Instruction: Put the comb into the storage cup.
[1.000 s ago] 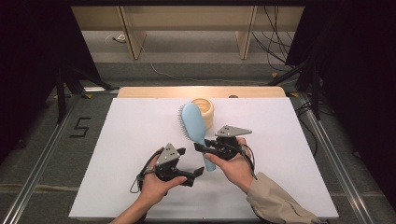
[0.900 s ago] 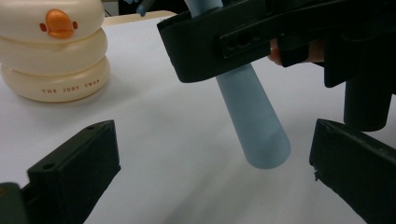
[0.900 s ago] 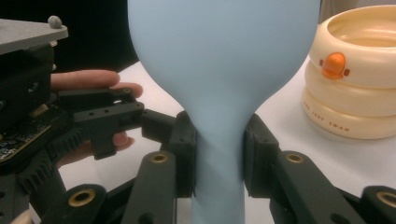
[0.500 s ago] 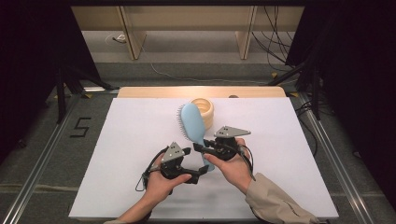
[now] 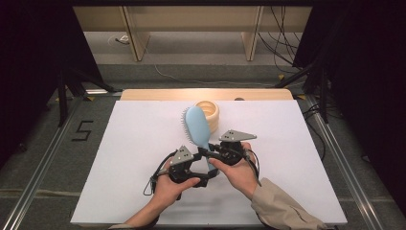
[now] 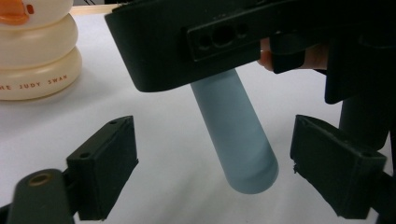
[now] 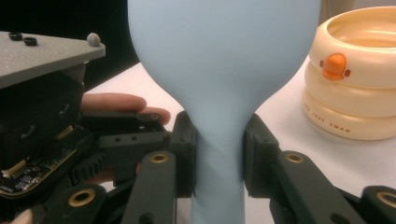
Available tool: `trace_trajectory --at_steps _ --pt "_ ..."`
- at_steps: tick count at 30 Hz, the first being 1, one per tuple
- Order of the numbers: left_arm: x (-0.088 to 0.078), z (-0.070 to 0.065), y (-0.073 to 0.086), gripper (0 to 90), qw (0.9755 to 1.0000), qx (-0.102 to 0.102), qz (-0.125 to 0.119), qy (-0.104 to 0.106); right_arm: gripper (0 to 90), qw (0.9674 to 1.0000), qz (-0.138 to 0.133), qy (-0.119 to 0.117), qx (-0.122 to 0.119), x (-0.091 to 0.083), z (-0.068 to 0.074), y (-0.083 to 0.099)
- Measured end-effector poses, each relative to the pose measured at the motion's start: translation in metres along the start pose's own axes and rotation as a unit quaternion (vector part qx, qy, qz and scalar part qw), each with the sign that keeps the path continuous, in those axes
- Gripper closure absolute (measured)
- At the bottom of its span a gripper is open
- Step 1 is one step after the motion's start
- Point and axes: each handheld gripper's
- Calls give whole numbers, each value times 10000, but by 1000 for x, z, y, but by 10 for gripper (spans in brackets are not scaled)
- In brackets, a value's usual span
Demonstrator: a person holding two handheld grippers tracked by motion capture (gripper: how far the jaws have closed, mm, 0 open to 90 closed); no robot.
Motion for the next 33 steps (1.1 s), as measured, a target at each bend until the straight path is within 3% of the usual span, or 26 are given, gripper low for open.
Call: trace_trajectory --at_steps 12,33 --pt "2 1 -1 233 9998 -91 -27 163 702 10000 -41 37 29 -1 -1 0" --pt "6 6 0 393 9995 -162 -197 192 702 9999 -115 78 13 0 0 1"
Point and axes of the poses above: each handheld gripper's, and its own axes: x roughly forward along the jaws, y roughly out of its underside, z roughly to its left
